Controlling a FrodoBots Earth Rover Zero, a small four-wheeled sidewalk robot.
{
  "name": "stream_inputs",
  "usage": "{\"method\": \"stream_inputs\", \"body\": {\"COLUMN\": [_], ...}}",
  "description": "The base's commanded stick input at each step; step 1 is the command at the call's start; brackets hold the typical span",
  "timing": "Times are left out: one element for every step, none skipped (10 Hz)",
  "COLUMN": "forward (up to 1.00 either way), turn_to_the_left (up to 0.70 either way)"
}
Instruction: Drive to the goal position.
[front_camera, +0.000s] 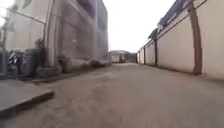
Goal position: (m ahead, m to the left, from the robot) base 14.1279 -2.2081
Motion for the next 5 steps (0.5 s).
{"method": "stream_inputs", "body": {"forward": [0.5, 0.5, 0.5, 0.5, 0.5], "turn_to_the_left": [0.0, 0.0, 0.0, 0.0, 0.0]}}
